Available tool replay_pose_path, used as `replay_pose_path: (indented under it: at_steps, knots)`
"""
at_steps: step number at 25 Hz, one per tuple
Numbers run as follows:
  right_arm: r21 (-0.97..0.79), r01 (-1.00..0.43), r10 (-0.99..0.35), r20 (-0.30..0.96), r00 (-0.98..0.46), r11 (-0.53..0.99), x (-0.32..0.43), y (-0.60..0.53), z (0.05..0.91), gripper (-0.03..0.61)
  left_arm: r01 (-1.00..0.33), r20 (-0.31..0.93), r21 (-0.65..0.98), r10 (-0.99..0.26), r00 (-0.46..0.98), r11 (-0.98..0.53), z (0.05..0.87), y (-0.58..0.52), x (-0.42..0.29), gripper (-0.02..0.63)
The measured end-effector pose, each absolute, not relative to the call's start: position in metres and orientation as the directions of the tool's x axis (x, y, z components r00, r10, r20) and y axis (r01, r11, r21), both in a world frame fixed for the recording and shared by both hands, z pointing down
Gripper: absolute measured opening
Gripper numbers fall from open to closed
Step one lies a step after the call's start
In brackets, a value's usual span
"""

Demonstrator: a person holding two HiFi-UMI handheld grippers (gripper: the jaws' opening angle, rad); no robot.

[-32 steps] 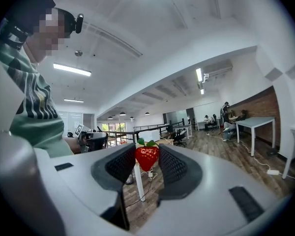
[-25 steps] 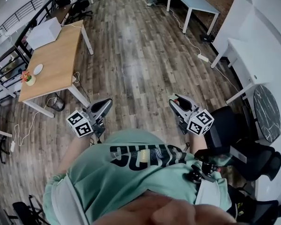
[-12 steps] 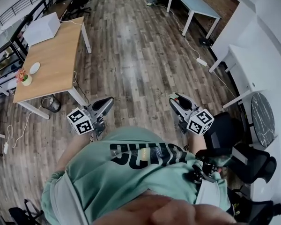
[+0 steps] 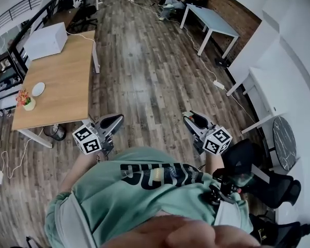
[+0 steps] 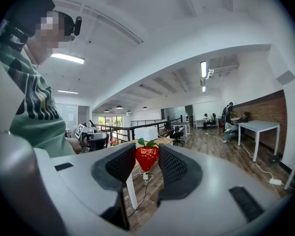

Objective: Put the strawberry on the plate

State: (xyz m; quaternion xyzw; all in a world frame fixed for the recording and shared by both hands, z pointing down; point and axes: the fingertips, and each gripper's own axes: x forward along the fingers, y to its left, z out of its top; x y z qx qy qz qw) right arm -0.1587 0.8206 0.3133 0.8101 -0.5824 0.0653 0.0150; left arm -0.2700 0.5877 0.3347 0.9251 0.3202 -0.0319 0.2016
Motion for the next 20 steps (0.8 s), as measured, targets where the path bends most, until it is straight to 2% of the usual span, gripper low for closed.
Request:
replay_pose_path:
  at_steps: [10,14,20]
  knots:
    - [-0.037,-0.959,-0.948,0.167,0.27,-0.28,-0.104,0.757,0.321,0.149,0.545,-0.182,0.403,0.519,0.835,-0.736,0.364,0.52,-0.225,0.002]
    - [-0.057,-0.971,-0.963,0.152,0.223,-0.234,-0.056,0.758,0.331,0.149,0.502,-0.164,0.403,0.48,0.862,-0.765,0.369,0.524,-0.19,0.002]
    - [-0.049,-0.991,-0.988,0.105,0.116,-0.121,0.045,0.772,0.333,0.149,0.467,-0.193,0.409,0.425,0.884,-0.784,0.348,0.567,-0.102,0.002]
